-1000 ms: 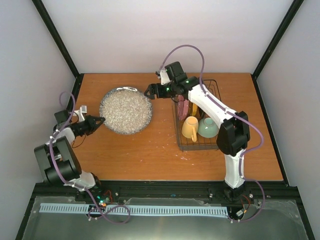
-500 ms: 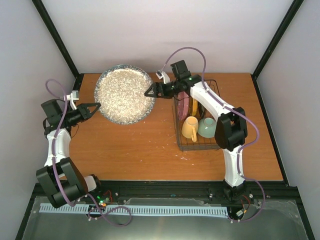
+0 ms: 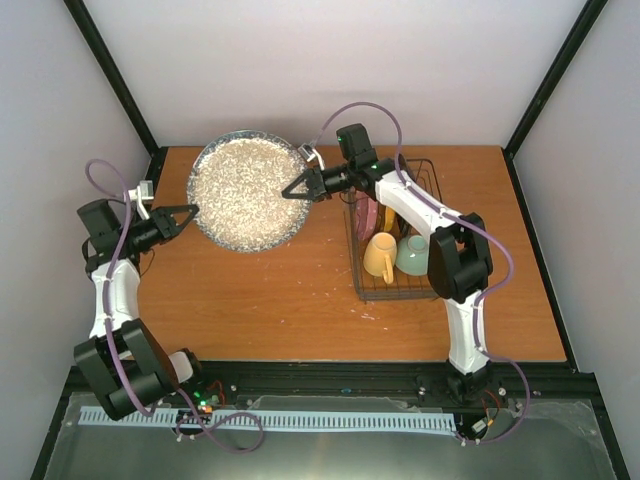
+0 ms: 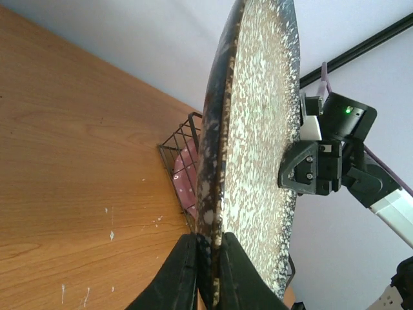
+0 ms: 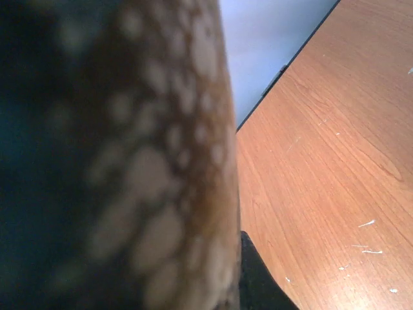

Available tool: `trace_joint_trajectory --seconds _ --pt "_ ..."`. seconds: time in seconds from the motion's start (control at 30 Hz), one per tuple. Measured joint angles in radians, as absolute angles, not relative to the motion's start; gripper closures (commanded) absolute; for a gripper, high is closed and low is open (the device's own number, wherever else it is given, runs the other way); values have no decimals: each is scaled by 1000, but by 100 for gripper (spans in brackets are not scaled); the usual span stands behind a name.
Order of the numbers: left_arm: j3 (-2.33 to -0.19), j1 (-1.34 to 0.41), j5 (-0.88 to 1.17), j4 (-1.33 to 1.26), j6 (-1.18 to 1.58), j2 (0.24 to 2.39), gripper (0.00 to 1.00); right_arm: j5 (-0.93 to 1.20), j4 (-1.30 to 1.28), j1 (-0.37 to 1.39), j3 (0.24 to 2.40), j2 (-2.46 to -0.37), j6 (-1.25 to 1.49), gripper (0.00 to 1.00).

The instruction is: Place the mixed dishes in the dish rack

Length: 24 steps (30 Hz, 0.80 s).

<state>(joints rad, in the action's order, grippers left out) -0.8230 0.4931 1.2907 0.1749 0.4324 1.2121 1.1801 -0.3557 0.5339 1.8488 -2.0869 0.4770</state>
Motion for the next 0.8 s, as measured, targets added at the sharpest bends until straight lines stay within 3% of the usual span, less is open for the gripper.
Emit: trace_joint_trajectory --seconds 0.1,0.2,0.23,0.33,0.8 --pt "-823 493 1282 179 439 1193 96 1180 -363 531 1848 -2087 472 97" --pt "-823 493 1281 180 435 1193 73 1168 -371 533 1848 -2073 472 97" --pt "-823 493 1286 179 431 1193 62 1163 -377 533 1848 -2069 478 97" --pt "-830 486 1285 187 411 1190 3 1143 -390 540 1843 -2060 506 97" --pt "-879 482 928 278 377 1045 0 894 -582 503 1876 -1963 527 97"
